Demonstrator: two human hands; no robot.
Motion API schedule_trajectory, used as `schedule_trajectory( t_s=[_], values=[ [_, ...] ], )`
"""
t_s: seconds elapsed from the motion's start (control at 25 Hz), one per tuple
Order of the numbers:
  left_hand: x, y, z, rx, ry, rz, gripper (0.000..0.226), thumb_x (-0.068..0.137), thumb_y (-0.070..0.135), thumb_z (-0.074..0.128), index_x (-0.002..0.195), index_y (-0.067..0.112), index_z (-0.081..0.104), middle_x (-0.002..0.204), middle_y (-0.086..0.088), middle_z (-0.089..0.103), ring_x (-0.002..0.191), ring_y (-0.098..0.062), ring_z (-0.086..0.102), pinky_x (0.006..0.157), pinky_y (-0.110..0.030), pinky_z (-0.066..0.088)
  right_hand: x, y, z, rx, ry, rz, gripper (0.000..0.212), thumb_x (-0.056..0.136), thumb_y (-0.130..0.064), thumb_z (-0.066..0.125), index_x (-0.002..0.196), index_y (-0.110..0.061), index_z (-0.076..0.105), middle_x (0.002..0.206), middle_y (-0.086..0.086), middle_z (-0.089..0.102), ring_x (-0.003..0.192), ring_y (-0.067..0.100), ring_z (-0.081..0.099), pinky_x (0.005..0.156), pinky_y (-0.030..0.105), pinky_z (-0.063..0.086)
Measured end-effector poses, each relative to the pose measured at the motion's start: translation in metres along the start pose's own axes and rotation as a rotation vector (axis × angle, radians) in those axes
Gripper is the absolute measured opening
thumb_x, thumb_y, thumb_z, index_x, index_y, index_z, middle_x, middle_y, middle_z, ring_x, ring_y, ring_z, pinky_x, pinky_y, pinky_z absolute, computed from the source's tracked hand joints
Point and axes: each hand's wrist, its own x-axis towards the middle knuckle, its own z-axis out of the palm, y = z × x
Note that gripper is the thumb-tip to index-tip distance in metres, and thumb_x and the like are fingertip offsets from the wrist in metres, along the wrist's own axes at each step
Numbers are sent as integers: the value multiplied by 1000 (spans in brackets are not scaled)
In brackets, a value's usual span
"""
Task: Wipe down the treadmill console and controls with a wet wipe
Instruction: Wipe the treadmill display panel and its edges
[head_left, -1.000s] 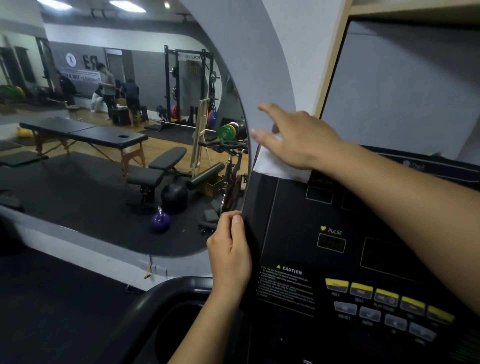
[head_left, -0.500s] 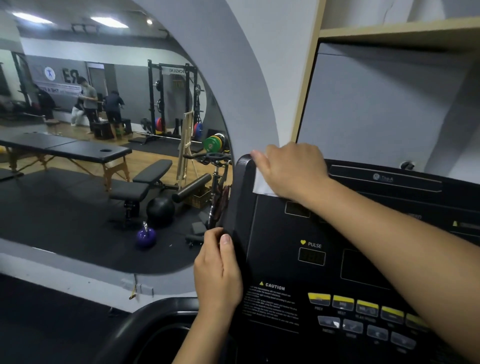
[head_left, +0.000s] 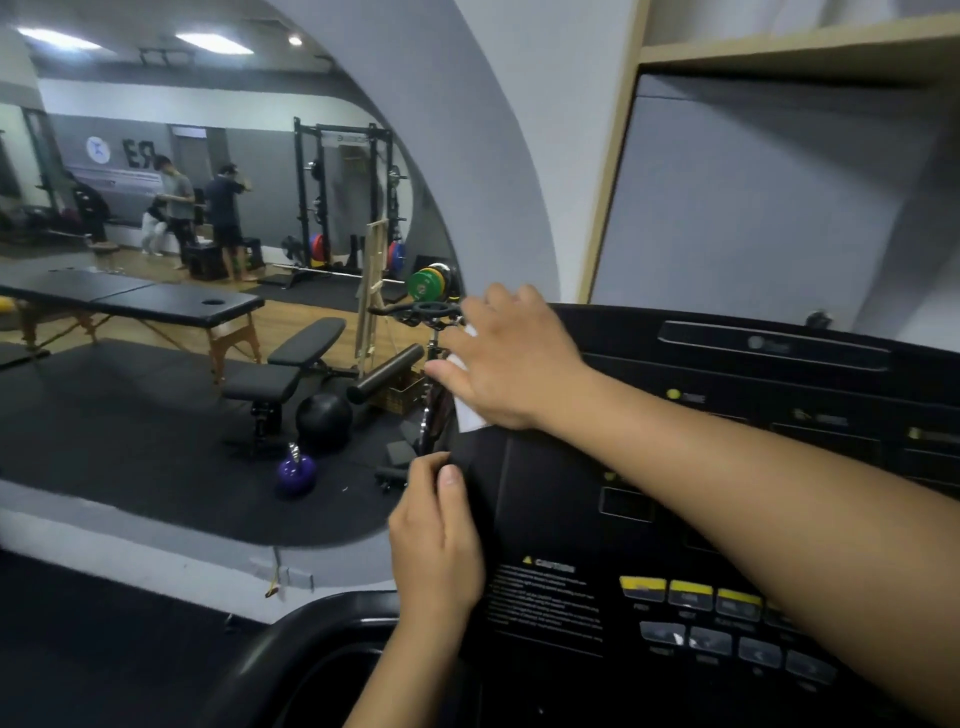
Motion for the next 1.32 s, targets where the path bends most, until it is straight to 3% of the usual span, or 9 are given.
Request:
schedule_trajectory(
  t_s=[0.2,0.44,0.56,0.68,0.8,0.88,1.12,1.24,1.32],
  values=[
    [0,3,-1,40,-38,-43,31,92,49,29,96,29,53,79,12,59,76,-1,54,65,-7,34,-23,42,-6,45,17,228,49,99,-54,26,112,-16,55,94,11,64,83,33,61,60,34,30],
    [-1,5,2,77,-44,-122,20,92,47,33,94,34,48,79,18,57,77,5,53,62,-11,33,-56,75,-5,-23,14,342,52,98,-52,21,99,-12,54,83,10,62,71,33,56,56,34,32],
    [-2,5,3,97,-34,-132,25,93,44,34,98,28,51,81,14,58,75,-7,51,65,-27,33,-28,46,-4,16,0,284,53,98,-54,22,109,-12,52,98,11,62,87,32,57,65,37,32],
    [-1,9,4,183,-44,-135,26,99,40,36,103,20,53,85,5,61,76,-16,51,67,-32,33,-15,18,-2,2,-10,201,54,99,-53,26,130,-13,44,120,14,55,105,32,51,80,42,36],
    [0,14,2,204,-95,-215,20,100,40,37,102,24,49,90,2,64,83,-23,57,70,-35,36,-41,6,2,-51,-78,98,65,97,-56,22,150,-18,21,155,19,23,141,36,20,112,53,17],
    [8,23,0,119,-126,-237,18,99,42,37,100,28,48,93,2,64,88,-24,59,72,-36,39,-69,7,6,-85,-104,-18,70,96,-58,18,154,-18,9,161,17,3,147,34,-1,116,56,4],
    [79,61,10,-62,-178,1,27,97,46,32,101,27,50,100,4,63,93,-15,57,79,-34,41,-121,24,7,-127,-188,-49,74,96,-60,13,154,-16,-1,161,14,-6,148,30,-10,118,53,3],
    [107,70,31,-135,-312,46,48,98,52,19,113,24,54,111,5,62,105,-12,55,97,-39,42,-87,45,-1,-121,-148,110,76,94,-61,9,154,-16,2,162,14,2,148,32,1,117,53,7],
    [112,69,40,-182,-374,-13,63,95,58,12,126,25,55,129,3,60,123,-15,52,110,-42,36,-53,48,-7,-58,-131,275,72,94,-59,18,151,-15,20,151,16,32,134,36,33,106,52,27]
  ],
)
